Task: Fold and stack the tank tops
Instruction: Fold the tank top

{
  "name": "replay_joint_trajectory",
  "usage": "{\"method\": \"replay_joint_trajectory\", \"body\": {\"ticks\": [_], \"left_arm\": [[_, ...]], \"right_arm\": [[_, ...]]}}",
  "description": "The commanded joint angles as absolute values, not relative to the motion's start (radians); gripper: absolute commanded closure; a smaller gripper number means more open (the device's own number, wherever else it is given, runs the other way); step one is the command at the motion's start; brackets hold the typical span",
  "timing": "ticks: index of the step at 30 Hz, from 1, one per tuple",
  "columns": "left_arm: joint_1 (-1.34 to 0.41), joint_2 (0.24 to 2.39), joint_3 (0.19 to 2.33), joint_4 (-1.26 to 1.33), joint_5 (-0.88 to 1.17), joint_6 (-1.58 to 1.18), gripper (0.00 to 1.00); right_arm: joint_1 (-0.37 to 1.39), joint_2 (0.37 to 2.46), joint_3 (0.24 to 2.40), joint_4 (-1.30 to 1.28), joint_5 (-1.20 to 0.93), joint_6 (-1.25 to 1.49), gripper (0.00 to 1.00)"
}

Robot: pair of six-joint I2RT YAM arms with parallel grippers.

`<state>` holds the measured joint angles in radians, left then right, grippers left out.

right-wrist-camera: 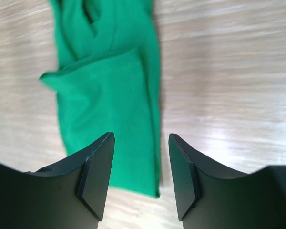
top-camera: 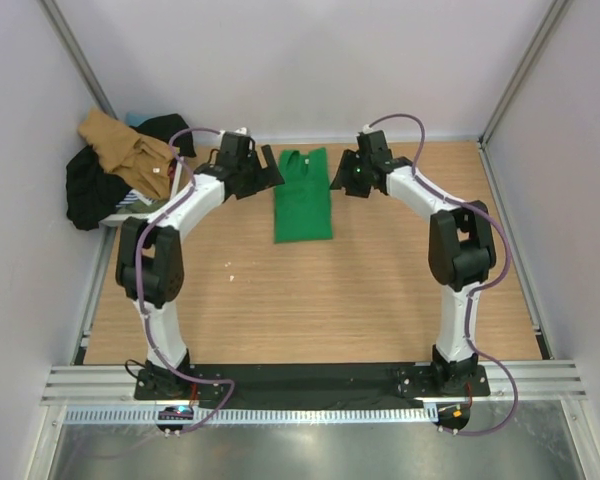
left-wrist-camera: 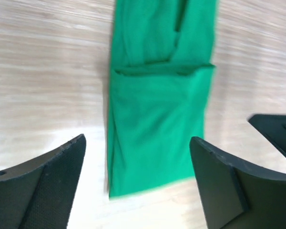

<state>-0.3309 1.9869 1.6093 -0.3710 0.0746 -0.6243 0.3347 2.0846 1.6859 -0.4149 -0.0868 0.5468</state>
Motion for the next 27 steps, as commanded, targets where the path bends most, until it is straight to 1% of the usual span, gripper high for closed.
{"method": "replay_joint_trajectory", "body": {"ticks": [1,3,4,8,10,11,12,14,16,17,18,19,20,21,23,24,25,27], "left_arm": [[-0.337,1.862,1.499,-0.278,0.143,-0.633,0.14],[-0.353,1.838,1.43,-0.267,0.164,-0.641,0.2],[-0.368,1.832,1.407,-0.261,0.166,-0.643,0.22],[-0.403,1.813,1.304,-0.224,0.16,-0.66,0.23],[-0.414,1.833,1.293,-0.221,0.156,-0.664,0.29],[-0.416,1.842,1.292,-0.228,0.158,-0.673,0.34],[-0.419,1.854,1.287,-0.23,0.156,-0.676,0.36],[-0.426,1.862,1.263,-0.226,0.149,-0.683,0.37],[-0.44,1.864,1.238,-0.219,0.13,-0.681,0.39],[-0.443,1.864,1.23,-0.209,0.129,-0.683,0.42],[-0.448,1.865,1.214,-0.204,0.129,-0.683,0.44],[-0.448,1.868,1.209,-0.199,0.132,-0.683,0.48],[-0.449,1.871,1.204,-0.198,0.132,-0.683,0.56],[-0.449,1.874,1.197,-0.196,0.13,-0.683,0.58],[-0.449,1.881,1.187,-0.196,0.12,-0.681,0.62],[-0.451,1.884,1.175,-0.193,0.114,-0.678,0.64],[-0.451,1.882,1.17,-0.189,0.11,-0.678,0.74],[-0.453,1.879,1.152,-0.187,0.113,-0.673,0.83]], "right_arm": [[0.342,1.985,1.573,-0.288,-0.201,0.531,0.45],[0.344,1.977,1.534,-0.282,-0.213,0.528,0.45],[0.348,1.97,1.499,-0.282,-0.222,0.528,0.45],[0.363,1.962,1.437,-0.281,-0.252,0.534,0.44],[0.376,1.973,1.425,-0.3,-0.245,0.532,0.45],[0.38,1.977,1.422,-0.305,-0.244,0.531,0.47],[0.382,1.979,1.414,-0.308,-0.244,0.531,0.47],[0.394,1.98,1.388,-0.301,-0.252,0.531,0.48],[0.4,1.979,1.356,-0.281,-0.258,0.531,0.54],[0.406,1.98,1.35,-0.279,-0.262,0.532,0.57],[0.408,1.98,1.335,-0.275,-0.264,0.532,0.64],[0.411,1.982,1.328,-0.275,-0.264,0.532,0.67],[0.416,1.98,1.322,-0.278,-0.262,0.532,0.7],[0.417,1.98,1.307,-0.278,-0.264,0.534,0.72],[0.423,1.968,1.287,-0.27,-0.264,0.535,0.74],[0.426,1.964,1.264,-0.259,-0.264,0.535,0.78],[0.428,1.957,1.255,-0.258,-0.262,0.535,0.83],[0.429,1.935,1.223,-0.253,-0.262,0.538,0.89]]}}
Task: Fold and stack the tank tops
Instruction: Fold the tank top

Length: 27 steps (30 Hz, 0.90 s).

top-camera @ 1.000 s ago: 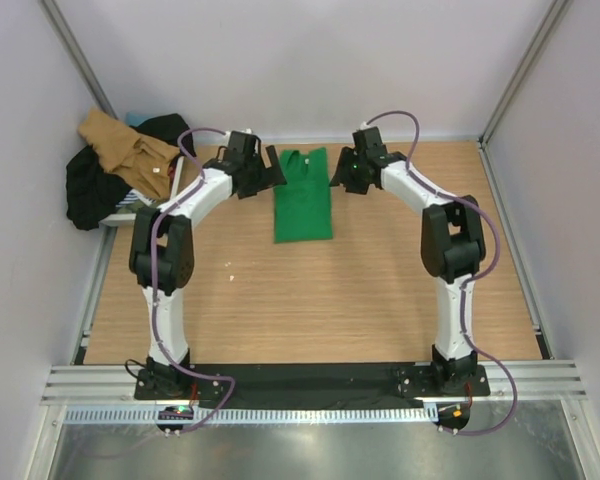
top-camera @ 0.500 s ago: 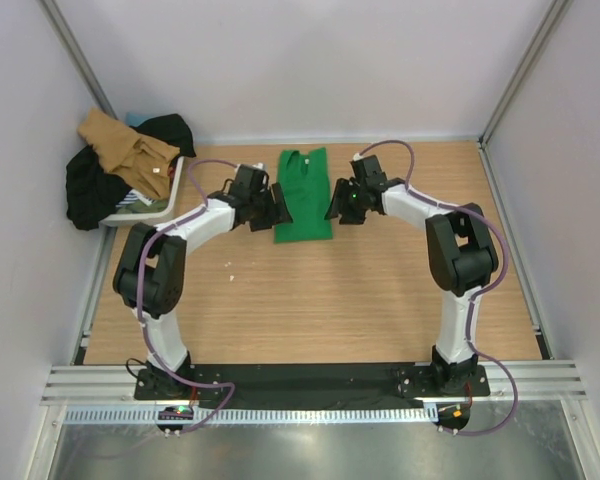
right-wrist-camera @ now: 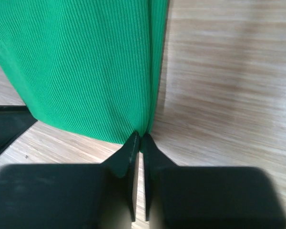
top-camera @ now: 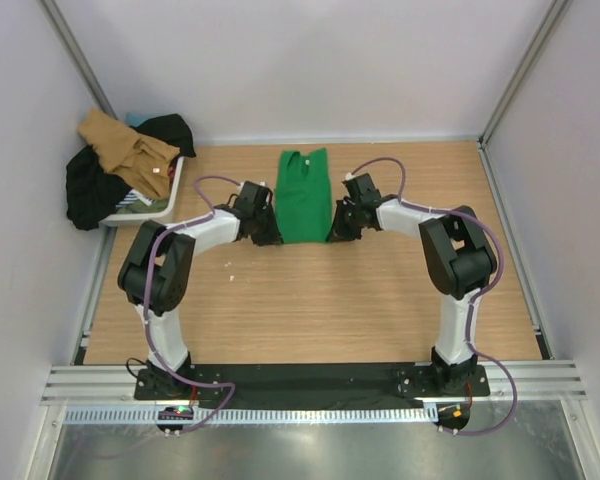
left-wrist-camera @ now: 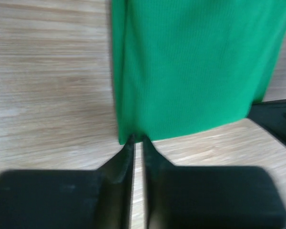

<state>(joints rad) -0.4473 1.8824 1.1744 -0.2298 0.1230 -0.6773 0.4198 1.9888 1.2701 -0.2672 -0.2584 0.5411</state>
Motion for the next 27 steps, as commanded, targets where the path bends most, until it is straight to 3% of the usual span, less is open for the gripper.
{"method": "replay_joint_trajectory", "body": {"ticks": [1,2,14,17,18,19,21,24,27], "left_arm": [[-0.456,1.875,1.146,-0.189,0.112,-0.67,0.95],[-0.459,1.859,1.137,-0.189,0.106,-0.669,1.0],[-0.615,1.553,0.839,-0.207,-0.026,-0.738,1.0],[-0.669,1.457,0.758,-0.213,-0.049,-0.776,1.0],[-0.678,1.431,0.73,-0.213,-0.054,-0.793,0.99],[-0.683,1.395,0.721,-0.215,-0.054,-0.798,0.91],[-0.687,1.364,0.707,-0.213,-0.054,-0.798,0.81],[-0.687,1.336,0.724,-0.213,-0.049,-0.766,0.73],[-0.687,1.353,0.755,-0.224,-0.015,-0.749,0.6]], "right_arm": [[0.43,1.925,1.212,-0.25,-0.261,0.538,0.96],[0.431,1.913,1.198,-0.249,-0.259,0.537,0.98],[0.469,1.591,0.89,-0.293,-0.213,0.535,0.98],[0.468,1.479,0.798,-0.319,-0.207,0.545,0.95],[0.469,1.447,0.757,-0.325,-0.203,0.548,0.83],[0.468,1.387,0.738,-0.336,-0.198,0.554,0.73],[0.468,1.323,0.703,-0.368,-0.173,0.557,0.62],[0.468,1.233,0.706,-0.425,-0.143,0.555,0.59],[0.469,1.207,0.738,-0.477,-0.12,0.542,0.59]]}}
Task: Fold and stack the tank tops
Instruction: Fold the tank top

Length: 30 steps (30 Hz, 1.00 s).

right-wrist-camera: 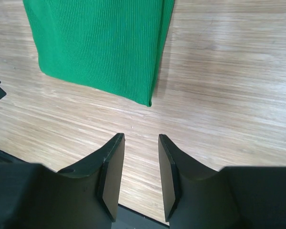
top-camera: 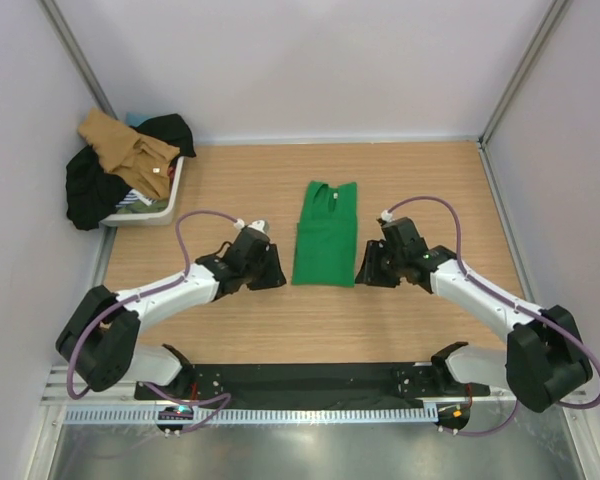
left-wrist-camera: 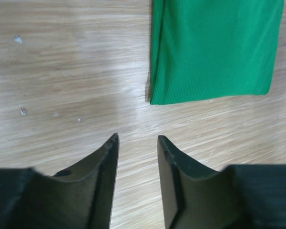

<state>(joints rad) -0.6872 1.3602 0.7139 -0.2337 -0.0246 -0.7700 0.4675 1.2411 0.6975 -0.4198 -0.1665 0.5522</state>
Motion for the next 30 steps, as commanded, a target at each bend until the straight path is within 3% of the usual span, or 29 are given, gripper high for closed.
{"method": "replay_joint_trajectory", "body": {"ticks": [1,3,10,22,26,30], "left_arm": [[-0.687,1.367,0.759,-0.221,-0.006,-0.743,0.57],[-0.689,1.388,0.781,-0.219,-0.003,-0.738,0.53],[-0.689,1.489,0.865,-0.181,0.077,-0.727,0.53],[-0.689,1.68,0.92,-0.158,0.089,-0.73,0.55],[-0.69,1.698,0.899,-0.137,0.086,-0.738,0.65],[-0.701,1.687,0.874,-0.115,0.1,-0.749,0.95]], "right_arm": [[0.468,1.206,0.744,-0.483,-0.117,0.538,0.59],[0.469,1.203,0.756,-0.482,-0.115,0.535,0.61],[0.469,1.273,0.848,-0.404,-0.152,0.534,0.85],[0.468,1.396,0.954,-0.324,-0.195,0.534,0.88],[0.469,1.416,0.942,-0.221,-0.261,0.543,0.88],[0.468,1.457,0.937,-0.12,-0.307,0.563,0.89]]}}
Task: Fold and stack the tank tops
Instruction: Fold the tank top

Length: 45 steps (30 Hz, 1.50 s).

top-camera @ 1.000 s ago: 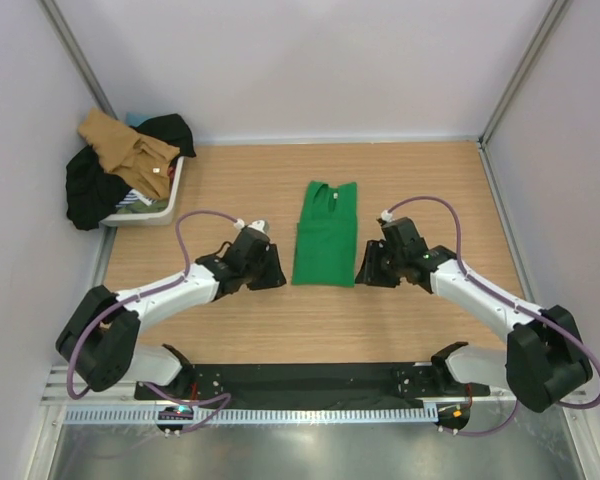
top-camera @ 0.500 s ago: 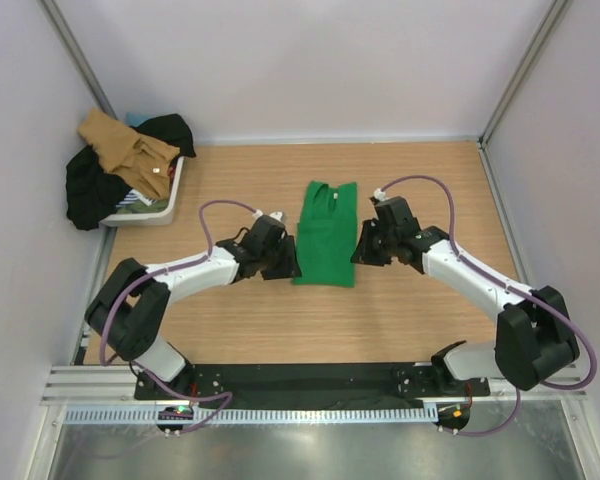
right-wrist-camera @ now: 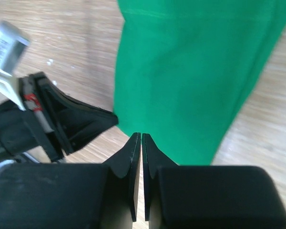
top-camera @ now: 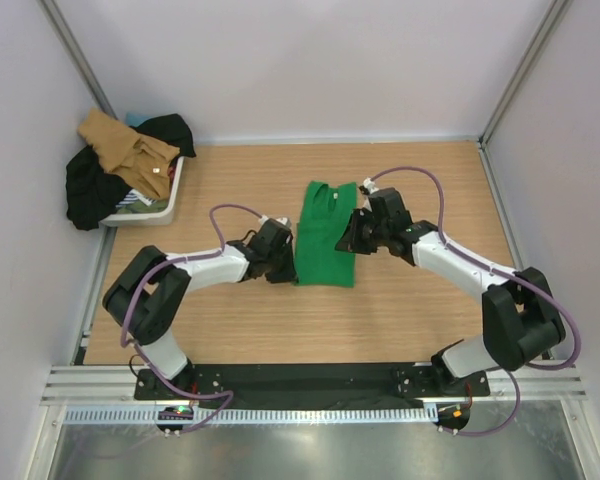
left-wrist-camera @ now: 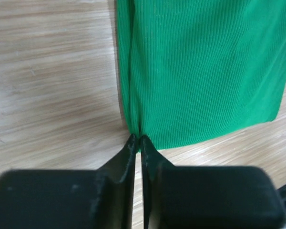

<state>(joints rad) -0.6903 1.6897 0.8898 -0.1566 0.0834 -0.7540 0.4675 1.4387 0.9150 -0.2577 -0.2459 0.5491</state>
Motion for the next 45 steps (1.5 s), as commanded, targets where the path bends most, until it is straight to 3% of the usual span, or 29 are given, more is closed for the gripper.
{"method": "replay_joint_trajectory", "body": {"ticks": [1,12,21,25,34,45], "left_arm": [[-0.707,1.68,0.862,-0.115,0.098,-0.756,1.0],[-0.75,1.508,0.716,-0.11,0.031,-0.802,1.0],[-0.752,1.486,0.696,-0.121,0.017,-0.802,1.0],[-0.752,1.476,0.695,-0.13,0.017,-0.801,1.0],[-0.752,1.46,0.689,-0.152,0.008,-0.793,1.0],[-0.752,1.463,0.661,-0.15,-0.02,-0.778,1.0]], "right_arm": [[0.469,1.463,0.93,-0.063,-0.333,0.572,0.9],[0.534,1.595,0.908,0.216,-0.42,0.632,0.92],[0.604,1.678,0.796,0.475,-0.46,0.683,0.92],[0.609,1.713,0.683,0.659,-0.465,0.735,0.92],[0.551,1.94,0.684,0.916,-0.532,0.828,0.94],[0.453,1.952,0.814,0.727,-0.541,0.739,0.94]]}}
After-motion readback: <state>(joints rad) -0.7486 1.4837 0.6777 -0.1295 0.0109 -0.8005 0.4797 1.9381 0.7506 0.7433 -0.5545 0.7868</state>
